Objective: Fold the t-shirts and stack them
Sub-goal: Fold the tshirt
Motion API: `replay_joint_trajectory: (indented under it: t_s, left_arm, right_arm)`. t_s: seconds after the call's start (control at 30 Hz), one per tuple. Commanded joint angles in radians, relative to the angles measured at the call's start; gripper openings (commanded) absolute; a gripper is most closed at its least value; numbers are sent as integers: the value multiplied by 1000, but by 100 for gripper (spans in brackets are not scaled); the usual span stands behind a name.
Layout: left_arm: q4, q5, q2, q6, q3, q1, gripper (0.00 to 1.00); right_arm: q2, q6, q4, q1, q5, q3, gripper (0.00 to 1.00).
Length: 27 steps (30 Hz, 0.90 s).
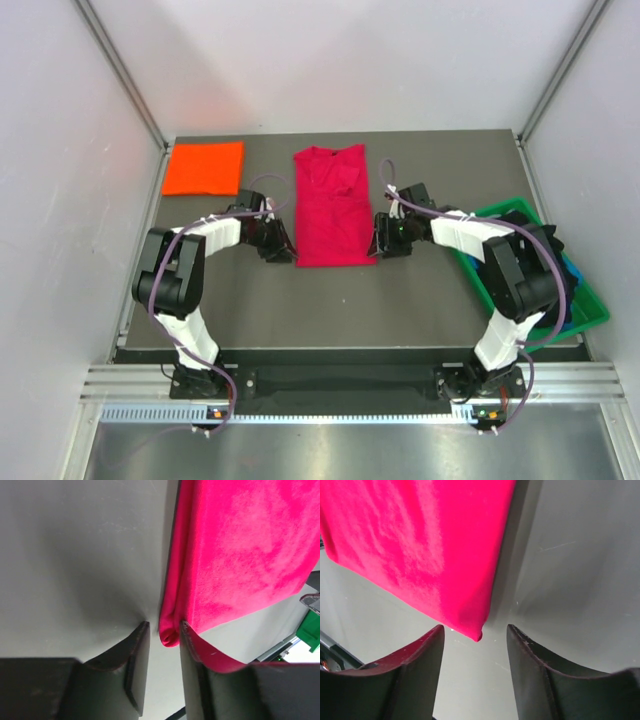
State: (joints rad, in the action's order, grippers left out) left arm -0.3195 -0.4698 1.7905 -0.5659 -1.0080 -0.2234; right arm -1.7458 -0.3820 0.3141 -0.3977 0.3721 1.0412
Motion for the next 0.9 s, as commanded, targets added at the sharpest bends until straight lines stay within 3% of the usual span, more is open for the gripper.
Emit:
replay_joint_trajectory:
  t_s: [0.0,0.2,0.4,0.5,0.87]
  left_arm:
    - [31,-10,-19,4,23,-5,34]
    - [10,23,-39,0,40,-5,31]
    - [34,10,-123,-2,46,-5,42]
    - [57,-27,-114,-32,45,-5,45]
    - [114,-18,-83,-42,95,-7,46]
  right_arm:
    - [-17,5,-55,-16,21,-9,52]
    - [-21,0,-70,-26,10,-33,39]
    - [-23,3,-86,-26,10,-49,10]
    - [-24,5,-93,-24,14,-47,3]
    - [-37,11,-101,-24,28,-49,0]
